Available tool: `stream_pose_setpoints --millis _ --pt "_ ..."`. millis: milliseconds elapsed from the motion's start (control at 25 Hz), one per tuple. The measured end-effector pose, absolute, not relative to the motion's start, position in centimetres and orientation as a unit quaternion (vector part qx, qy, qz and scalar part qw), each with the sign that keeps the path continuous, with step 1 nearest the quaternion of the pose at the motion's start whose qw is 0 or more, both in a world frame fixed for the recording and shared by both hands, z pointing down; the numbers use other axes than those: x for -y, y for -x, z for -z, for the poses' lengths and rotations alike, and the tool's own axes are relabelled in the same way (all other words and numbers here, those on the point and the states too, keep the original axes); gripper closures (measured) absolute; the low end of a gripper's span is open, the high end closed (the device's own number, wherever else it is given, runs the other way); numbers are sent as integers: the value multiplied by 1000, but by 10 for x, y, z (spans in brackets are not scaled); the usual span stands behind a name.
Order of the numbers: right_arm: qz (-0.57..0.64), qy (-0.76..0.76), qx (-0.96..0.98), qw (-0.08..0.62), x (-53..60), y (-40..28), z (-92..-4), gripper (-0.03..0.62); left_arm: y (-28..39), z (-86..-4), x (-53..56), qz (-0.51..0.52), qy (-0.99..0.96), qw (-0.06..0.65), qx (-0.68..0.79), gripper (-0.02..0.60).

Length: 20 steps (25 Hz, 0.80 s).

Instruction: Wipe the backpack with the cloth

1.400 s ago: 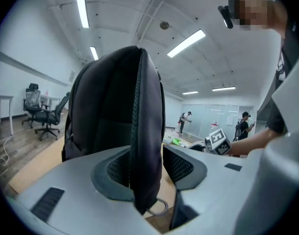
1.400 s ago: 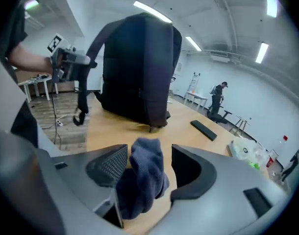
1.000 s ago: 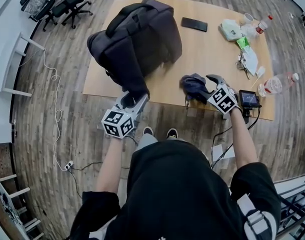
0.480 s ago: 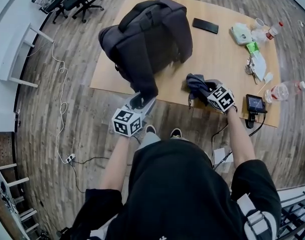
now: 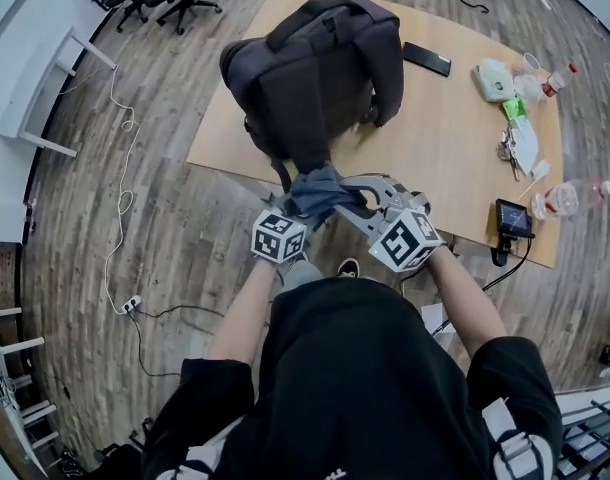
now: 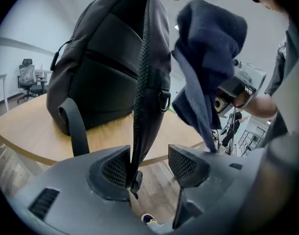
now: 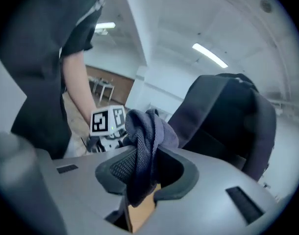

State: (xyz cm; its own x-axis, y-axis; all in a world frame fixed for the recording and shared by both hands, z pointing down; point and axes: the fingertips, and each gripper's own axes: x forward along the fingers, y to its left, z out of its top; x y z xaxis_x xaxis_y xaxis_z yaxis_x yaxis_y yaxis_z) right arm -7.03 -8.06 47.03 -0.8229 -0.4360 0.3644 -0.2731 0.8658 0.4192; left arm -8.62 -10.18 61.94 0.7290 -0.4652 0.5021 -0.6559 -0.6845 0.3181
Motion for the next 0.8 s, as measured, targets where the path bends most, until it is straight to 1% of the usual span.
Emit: stream_pose_setpoints --millis 120,160,200,240,400,560,680,800 --pt "247 -210 885 336 103 90 -524 497 71 -623 95 -214 -906 229 283 344" --pt "262 -225 870 352 111 90 -533 497 67 -619 92 -210 -910 224 279 401" --pt "269 -241 861 358 119 90 -536 496 64 -615 90 -201 -912 223 279 504" --pt "269 -253 859 355 124 89 -535 496 63 -610 89 -189 -913 225 282 518" --pt "289 -258 857 340 137 96 -517 496 70 -600 86 -151 -911 248 292 531" --pt "392 -260 821 323 151 107 -471 496 79 -593 76 -132 -910 257 299 532" --pt "476 -283 784 279 159 115 -411 497 85 -601 71 -145 -907 255 302 534" --pt "517 -330 758 223 171 117 -340 497 84 -606 62 -159 -910 246 292 534"
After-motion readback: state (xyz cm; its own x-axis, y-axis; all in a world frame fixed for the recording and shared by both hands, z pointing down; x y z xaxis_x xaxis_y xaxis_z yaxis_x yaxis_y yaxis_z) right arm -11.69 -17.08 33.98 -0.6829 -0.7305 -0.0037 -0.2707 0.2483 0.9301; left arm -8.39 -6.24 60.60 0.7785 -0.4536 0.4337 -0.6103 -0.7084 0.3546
